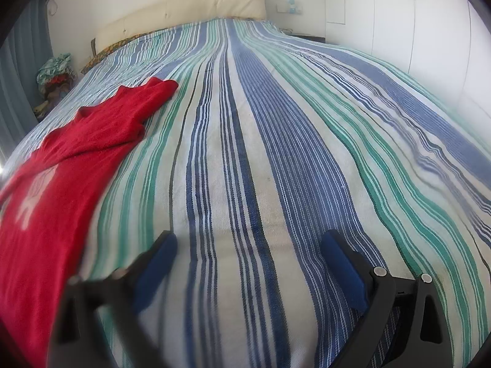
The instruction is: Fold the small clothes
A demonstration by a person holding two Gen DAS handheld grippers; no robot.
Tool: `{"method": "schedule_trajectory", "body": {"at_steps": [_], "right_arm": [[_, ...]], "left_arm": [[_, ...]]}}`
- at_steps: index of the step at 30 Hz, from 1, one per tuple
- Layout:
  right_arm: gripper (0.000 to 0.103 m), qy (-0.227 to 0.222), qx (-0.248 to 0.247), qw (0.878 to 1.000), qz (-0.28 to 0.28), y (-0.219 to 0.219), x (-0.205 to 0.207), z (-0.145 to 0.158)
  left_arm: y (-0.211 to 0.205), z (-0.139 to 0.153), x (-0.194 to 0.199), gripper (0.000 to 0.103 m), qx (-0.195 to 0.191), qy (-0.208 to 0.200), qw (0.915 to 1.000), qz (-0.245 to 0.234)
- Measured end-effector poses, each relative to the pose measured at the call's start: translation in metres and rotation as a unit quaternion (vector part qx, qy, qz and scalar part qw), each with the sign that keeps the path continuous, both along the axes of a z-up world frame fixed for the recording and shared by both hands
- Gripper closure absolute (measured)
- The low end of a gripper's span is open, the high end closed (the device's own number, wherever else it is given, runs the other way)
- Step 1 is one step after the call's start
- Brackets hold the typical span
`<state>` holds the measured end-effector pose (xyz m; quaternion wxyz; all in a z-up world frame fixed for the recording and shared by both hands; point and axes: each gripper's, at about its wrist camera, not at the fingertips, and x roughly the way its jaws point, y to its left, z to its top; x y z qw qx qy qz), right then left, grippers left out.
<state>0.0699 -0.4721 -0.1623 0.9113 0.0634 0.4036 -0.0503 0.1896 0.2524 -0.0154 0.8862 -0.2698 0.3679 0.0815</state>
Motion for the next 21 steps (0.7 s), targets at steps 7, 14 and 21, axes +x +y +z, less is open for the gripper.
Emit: {"method": "schedule_trajectory", "body": {"at_steps": [7,14,21], "right_arm": [[0.007,0.003,-0.002,1.000,0.001,0.001,0.002,-0.001],[0.007,-0.003,0.001,1.000,0.003,0.000,-0.001,-0.001],[0.007,-0.010,0.010,1.000,0.006,-0.003,-0.007,-0.001]], "left_arm": [[-0.222,0.095,0.062,0.097,0.042,-0.079,0.9674,-0.237],[-0.379,0.015,0.071,0.039,0.074,0.012,0.9327,-0.353],[-0.308,-0.049,0.001,0.039,0.075,0.039,0.9464,-0.312]]}}
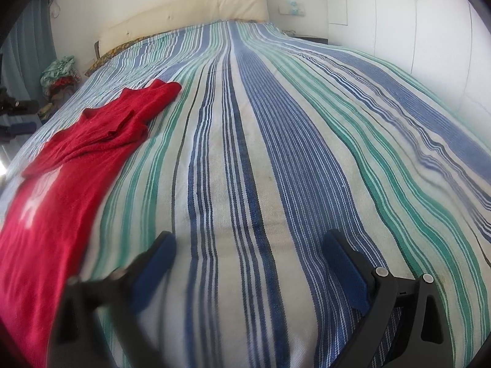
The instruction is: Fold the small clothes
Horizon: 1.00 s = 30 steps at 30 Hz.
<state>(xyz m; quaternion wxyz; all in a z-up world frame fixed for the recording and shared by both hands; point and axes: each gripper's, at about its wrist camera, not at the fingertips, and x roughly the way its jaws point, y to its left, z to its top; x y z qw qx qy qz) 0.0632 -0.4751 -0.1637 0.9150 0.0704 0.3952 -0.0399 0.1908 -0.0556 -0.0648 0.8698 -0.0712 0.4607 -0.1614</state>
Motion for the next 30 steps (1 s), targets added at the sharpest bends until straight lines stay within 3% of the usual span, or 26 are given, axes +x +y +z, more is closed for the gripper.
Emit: {"method": "schedule_trajectory", "body": {"at_steps": [4,7,12,15,16,17,18,20,22,25,28,30], "right_arm": [[0.006,-0.003,0.000,1.000,0.001,0.000,-0.001,-0.001],[0.005,0.000,-0.002,1.000,0.000,0.001,0.000,0.000],[0.004,0.006,-0.008,1.000,-0.001,0.003,0.005,0.000],[0.004,0.006,-0.009,1.000,-0.001,0.003,0.006,0.000],[0.004,0.006,-0.010,1.000,0.000,0.003,0.006,0.000],[0.004,0.006,-0.010,1.000,0.000,0.004,0.006,0.000],[0.004,0.006,-0.011,1.000,0.000,0.003,0.006,0.000],[0.004,0.006,-0.010,1.000,0.000,0.003,0.006,0.000],[0.004,0.006,-0.011,1.000,-0.001,0.004,0.006,0.000],[0.004,0.005,-0.014,1.000,-0.001,0.005,0.006,0.000],[0.004,0.004,-0.012,1.000,-0.001,0.005,0.006,-0.001],[0.003,0.005,-0.013,1.000,-0.002,0.005,0.005,-0.001]], "left_arm": [[0.074,-0.009,-0.019,0.042,0.066,-0.008,0.9962,0.057],[0.109,-0.019,-0.019,0.042,0.110,-0.002,0.9915,0.069],[0.088,-0.046,0.004,0.041,0.169,-0.012,0.9851,0.029],[0.073,-0.059,0.026,0.041,0.191,-0.017,0.9802,0.051],[0.077,-0.062,0.031,0.053,0.193,-0.019,0.9787,0.069],[0.083,-0.064,0.038,0.090,0.192,-0.023,0.9765,0.095],[0.091,-0.066,0.040,0.096,0.175,-0.019,0.9770,0.120],[0.110,-0.069,0.034,0.098,0.141,-0.018,0.9754,0.168],[0.118,-0.076,0.025,0.099,0.132,-0.015,0.9749,0.179],[0.115,-0.080,0.022,0.098,0.143,-0.014,0.9760,0.163],[0.113,-0.077,0.020,0.091,0.149,-0.005,0.9792,0.137],[0.116,-0.072,0.013,0.078,0.151,0.000,0.9817,0.115]]}}
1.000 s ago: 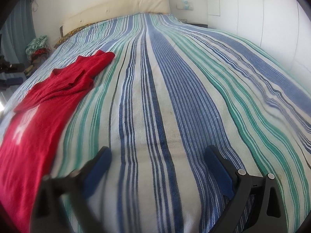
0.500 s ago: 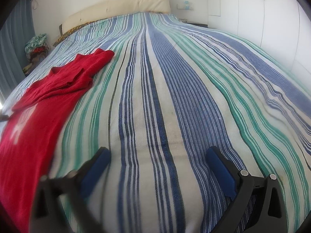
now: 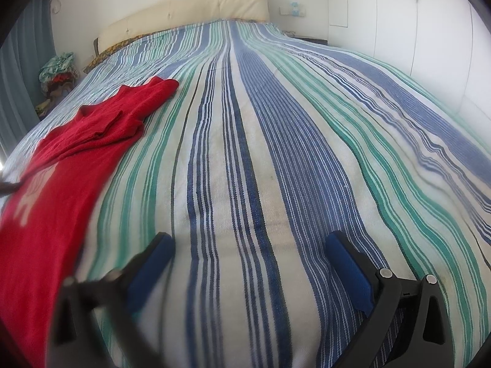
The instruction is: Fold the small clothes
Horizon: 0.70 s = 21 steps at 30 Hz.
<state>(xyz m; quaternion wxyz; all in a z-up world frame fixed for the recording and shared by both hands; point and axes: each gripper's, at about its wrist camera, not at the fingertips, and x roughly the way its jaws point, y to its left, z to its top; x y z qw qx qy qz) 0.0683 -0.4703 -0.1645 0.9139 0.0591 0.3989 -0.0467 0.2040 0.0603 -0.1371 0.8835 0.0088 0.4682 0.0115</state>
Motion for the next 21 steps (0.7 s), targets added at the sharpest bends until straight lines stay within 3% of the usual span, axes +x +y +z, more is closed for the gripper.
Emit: {"method": "schedule_trajectory", "body": {"at_steps": [2,5,8,10,12,14,15,16,17,19,21], "right_arm": [[0.003,0.000,0.000,1.000,0.000,-0.001,-0.001,-0.001],[0.003,-0.002,0.001,1.000,0.001,-0.001,-0.001,-0.001],[0.003,-0.003,0.001,1.000,0.001,-0.001,-0.001,-0.001],[0.003,-0.003,0.001,1.000,0.001,0.000,-0.001,-0.001],[0.002,0.001,-0.002,1.000,0.000,0.000,0.000,-0.002],[0.002,0.004,-0.005,1.000,0.000,0.001,0.001,-0.002],[0.002,0.005,-0.005,1.000,0.000,0.001,0.001,-0.002],[0.002,0.005,-0.006,1.000,0.000,0.001,0.002,-0.002],[0.002,0.005,-0.006,1.000,0.000,0.001,0.002,-0.002],[0.002,0.005,-0.006,1.000,0.000,0.001,0.002,-0.002],[0.002,0.006,-0.007,1.000,0.000,0.001,0.002,-0.002]], "left_arm": [[0.009,0.008,-0.009,0.066,-0.017,0.008,0.9996,-0.020],[0.033,0.029,-0.008,0.067,-0.056,0.002,0.9983,-0.014],[0.057,0.054,0.020,0.066,-0.131,-0.012,0.9913,0.006],[0.058,0.058,0.049,0.057,-0.176,0.005,0.9843,-0.001],[0.046,0.052,0.078,0.048,-0.183,0.027,0.9826,-0.015],[0.028,0.036,0.104,0.032,-0.173,0.064,0.9825,-0.024],[0.020,0.025,0.114,0.030,-0.171,0.086,0.9813,-0.027],[0.013,0.014,0.121,0.041,-0.163,0.100,0.9813,-0.024],[0.007,0.006,0.124,0.096,-0.143,0.101,0.9845,-0.018],[0.001,0.007,0.127,0.099,-0.105,0.074,0.9917,-0.011],[0.003,0.014,0.127,0.099,-0.098,0.046,0.9942,0.001]]}}
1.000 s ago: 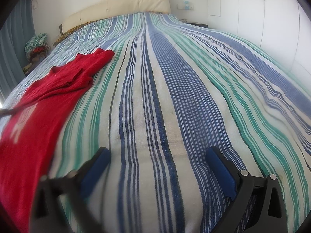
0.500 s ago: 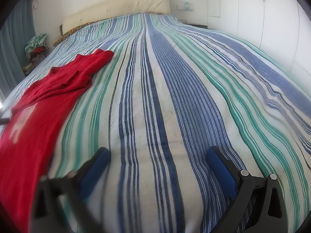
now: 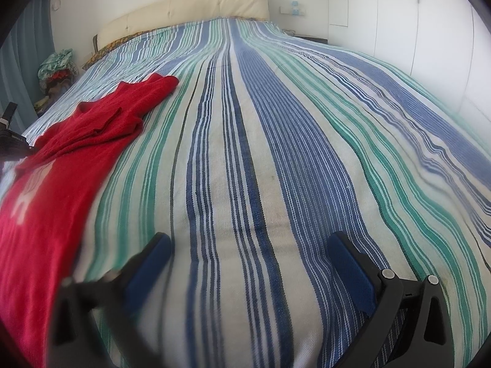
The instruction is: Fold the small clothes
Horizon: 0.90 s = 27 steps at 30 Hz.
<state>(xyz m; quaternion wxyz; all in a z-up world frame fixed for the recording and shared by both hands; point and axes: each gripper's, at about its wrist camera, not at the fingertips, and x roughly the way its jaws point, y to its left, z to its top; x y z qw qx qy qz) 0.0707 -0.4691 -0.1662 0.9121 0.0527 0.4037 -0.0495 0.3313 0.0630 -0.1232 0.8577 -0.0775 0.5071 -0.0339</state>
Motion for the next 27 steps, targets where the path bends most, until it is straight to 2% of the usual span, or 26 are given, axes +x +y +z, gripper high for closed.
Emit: {"method": "schedule_trajectory", "body": {"at_steps": [1,3,4,5,7,9,10,11,12,13,14,16,18,20,24,27], "right_arm": [[0.002,0.000,-0.001,1.000,0.000,0.000,0.000,0.000],[0.002,0.000,-0.001,1.000,0.000,0.000,0.001,0.000],[0.002,0.000,-0.001,1.000,0.000,0.000,0.001,0.000],[0.002,0.000,-0.001,1.000,0.000,0.000,0.001,0.000],[0.002,0.000,-0.001,1.000,0.000,0.000,0.001,0.000],[0.002,-0.001,-0.002,1.000,0.000,0.000,0.001,0.000],[0.002,-0.001,-0.001,1.000,0.000,0.000,0.001,0.000],[0.002,-0.002,-0.001,1.000,0.000,0.000,0.001,0.000],[0.002,-0.003,-0.001,1.000,0.000,-0.001,0.001,-0.001],[0.002,-0.003,-0.001,1.000,0.001,-0.001,0.001,-0.001],[0.002,-0.003,-0.001,1.000,0.000,-0.001,0.001,-0.001],[0.002,-0.002,-0.001,1.000,0.000,-0.001,0.001,0.000],[0.002,-0.001,-0.002,1.000,0.000,-0.001,0.001,0.000],[0.002,-0.002,-0.002,1.000,0.000,-0.001,0.001,-0.001],[0.002,-0.004,-0.003,1.000,-0.001,0.001,0.000,0.000],[0.002,-0.004,-0.004,1.000,-0.001,0.002,0.000,-0.001]], "left_arm": [[-0.002,-0.002,0.000,0.098,0.008,0.004,0.9999,-0.006],[-0.010,-0.006,-0.003,0.086,0.048,0.014,0.9981,-0.036],[-0.011,-0.005,-0.008,0.075,0.062,0.011,0.9971,-0.041],[-0.008,0.000,-0.015,0.053,0.067,0.005,0.9969,-0.039],[0.000,0.012,-0.038,0.037,0.056,-0.021,0.9976,-0.034],[0.006,0.015,-0.063,0.037,0.041,-0.040,0.9977,-0.037],[0.006,0.009,-0.070,0.047,0.056,-0.031,0.9971,-0.039],[0.007,-0.003,-0.073,0.063,0.090,-0.011,0.9949,-0.043],[0.006,-0.018,-0.075,0.069,0.118,0.008,0.9918,-0.049],[0.005,-0.027,-0.076,0.071,0.136,0.011,0.9893,-0.051],[0.007,-0.027,-0.080,0.071,0.135,-0.003,0.9895,-0.050],[0.009,-0.023,-0.082,0.071,0.125,-0.004,0.9915,-0.037],[0.009,-0.016,-0.085,0.063,0.113,-0.004,0.9932,-0.029],[0.014,-0.007,-0.096,0.040,0.094,-0.013,0.9954,-0.018],[0.024,0.007,-0.138,0.026,0.054,-0.044,0.9976,0.003],[0.030,0.001,-0.167,0.017,0.047,-0.050,0.9972,0.029]]}}
